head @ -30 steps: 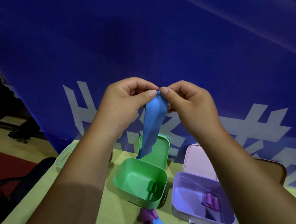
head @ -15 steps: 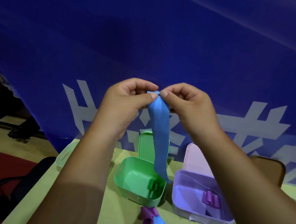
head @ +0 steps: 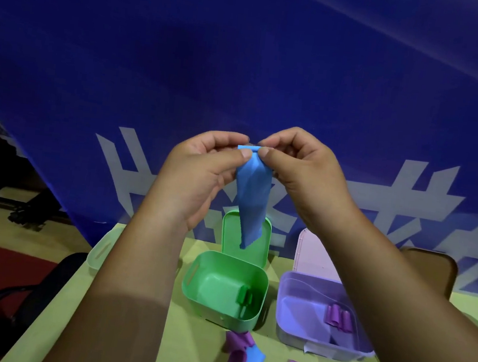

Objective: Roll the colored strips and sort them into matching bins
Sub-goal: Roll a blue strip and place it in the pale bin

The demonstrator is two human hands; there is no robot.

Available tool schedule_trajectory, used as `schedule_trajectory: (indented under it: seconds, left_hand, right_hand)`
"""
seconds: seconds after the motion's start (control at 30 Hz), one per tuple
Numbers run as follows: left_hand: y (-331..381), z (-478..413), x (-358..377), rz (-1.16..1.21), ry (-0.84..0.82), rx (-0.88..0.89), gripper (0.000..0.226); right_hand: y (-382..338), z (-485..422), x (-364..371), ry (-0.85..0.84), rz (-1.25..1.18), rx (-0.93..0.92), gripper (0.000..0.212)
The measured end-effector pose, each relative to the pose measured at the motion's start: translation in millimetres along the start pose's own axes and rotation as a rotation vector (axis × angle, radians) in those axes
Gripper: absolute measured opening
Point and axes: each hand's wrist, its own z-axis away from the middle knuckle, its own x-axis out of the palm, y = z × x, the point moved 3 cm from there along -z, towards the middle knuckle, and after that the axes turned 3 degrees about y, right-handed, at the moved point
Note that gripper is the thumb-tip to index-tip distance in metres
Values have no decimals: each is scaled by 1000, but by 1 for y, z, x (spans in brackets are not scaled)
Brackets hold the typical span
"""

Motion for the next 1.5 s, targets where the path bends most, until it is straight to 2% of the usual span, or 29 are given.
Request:
schedule_trajectory:
  seconds: [0.17, 0.4, 0.6, 0.9, 1.03, 1.23, 1.5]
  left_hand:
    - [-3, -1, 0, -77, 44, 37, 11]
    - [-5, -1, -2, -100, 79, 93, 19]
    - [-6, 0, -2, -78, 54, 107, 25]
    - [-12, 1, -5, -129, 44, 108, 12]
    - [-11, 1, -4, -161, 55, 144, 16]
    - [-8, 6, -7, -182, 34, 163, 23]
    - [-15, 10, -10, -176, 39, 140, 21]
  right_hand:
    - [1, 1, -2, -17, 27, -9, 13]
    - [4, 2, 1, -68, -56, 54, 8]
    - [0, 2, 2, -47, 16, -16, 5]
    - [-3, 4, -2, -49, 34, -46, 14]
    - [-2, 6, -1, -52, 37, -24, 15]
    - [-1, 11, 3, -39, 23, -12, 5]
    - [-4, 14, 3, -25, 39, -36, 9]
